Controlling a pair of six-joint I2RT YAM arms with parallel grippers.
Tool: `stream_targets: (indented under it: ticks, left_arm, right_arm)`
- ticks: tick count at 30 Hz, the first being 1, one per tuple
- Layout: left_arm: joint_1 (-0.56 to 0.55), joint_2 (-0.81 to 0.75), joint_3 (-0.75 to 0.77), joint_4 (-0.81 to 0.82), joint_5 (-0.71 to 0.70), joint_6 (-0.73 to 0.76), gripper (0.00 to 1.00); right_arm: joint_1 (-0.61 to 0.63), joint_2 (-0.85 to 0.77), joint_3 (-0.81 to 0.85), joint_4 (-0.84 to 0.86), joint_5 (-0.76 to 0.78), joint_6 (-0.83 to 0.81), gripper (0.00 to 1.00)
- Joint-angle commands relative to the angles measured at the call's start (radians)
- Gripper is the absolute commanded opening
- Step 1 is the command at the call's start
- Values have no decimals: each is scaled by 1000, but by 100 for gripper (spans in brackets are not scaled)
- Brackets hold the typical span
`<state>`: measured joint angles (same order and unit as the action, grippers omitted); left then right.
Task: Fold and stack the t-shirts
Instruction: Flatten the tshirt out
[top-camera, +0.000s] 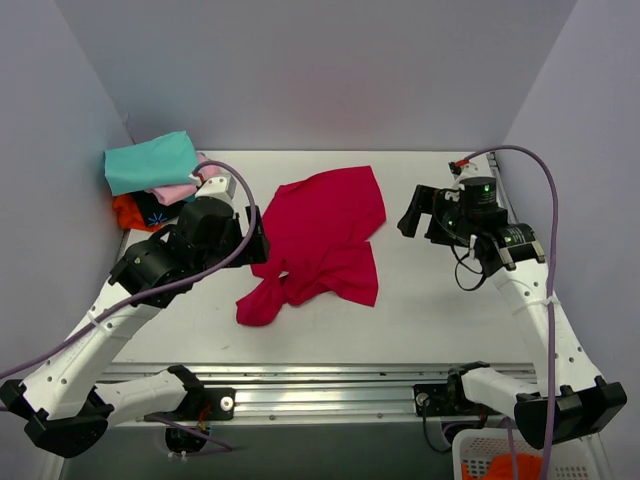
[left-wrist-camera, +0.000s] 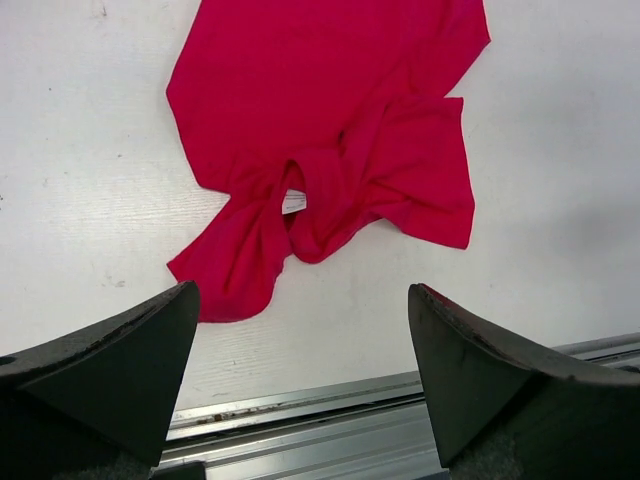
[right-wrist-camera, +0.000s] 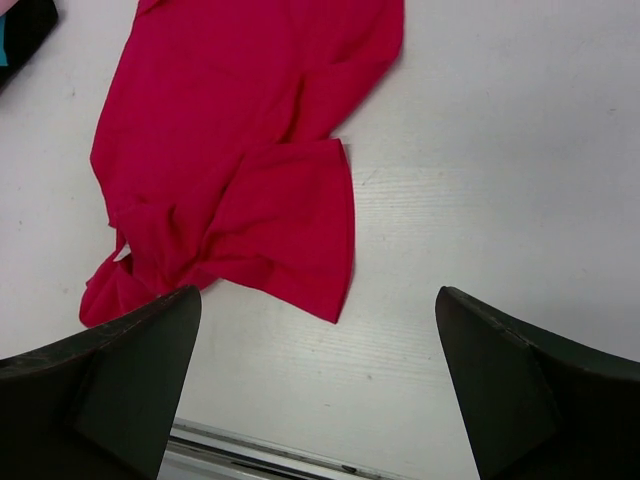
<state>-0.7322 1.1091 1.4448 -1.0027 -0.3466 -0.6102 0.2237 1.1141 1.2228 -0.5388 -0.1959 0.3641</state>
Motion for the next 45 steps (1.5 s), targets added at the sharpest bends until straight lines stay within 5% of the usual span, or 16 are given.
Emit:
stream_targets:
  ticks: [1,9,13,24,31,45]
  left_arm:
    - [-3,0,-64,-7,32,-6,94]
    - [-24,14,-152,79,141,0,94]
    - [-125,87,-158,131,179,15,95]
    - [-413,608,70,207,164,133,96]
    - [-426,920,293,202,57,182,95]
    - [-412,1164,462,289,29,147,95]
  right_arm:
    - [6,18,40,-12,81,-21,100]
    - [5,-28,7,-55,167,-48,100]
    - [3,-50,-9,-84,223,-44,100]
    - [-4,-76,-51,-119,242,-22,100]
    - [-14,-111,-40,-173,247,-24,100]
    - [-15,-186,-25,-271,250,-7,100]
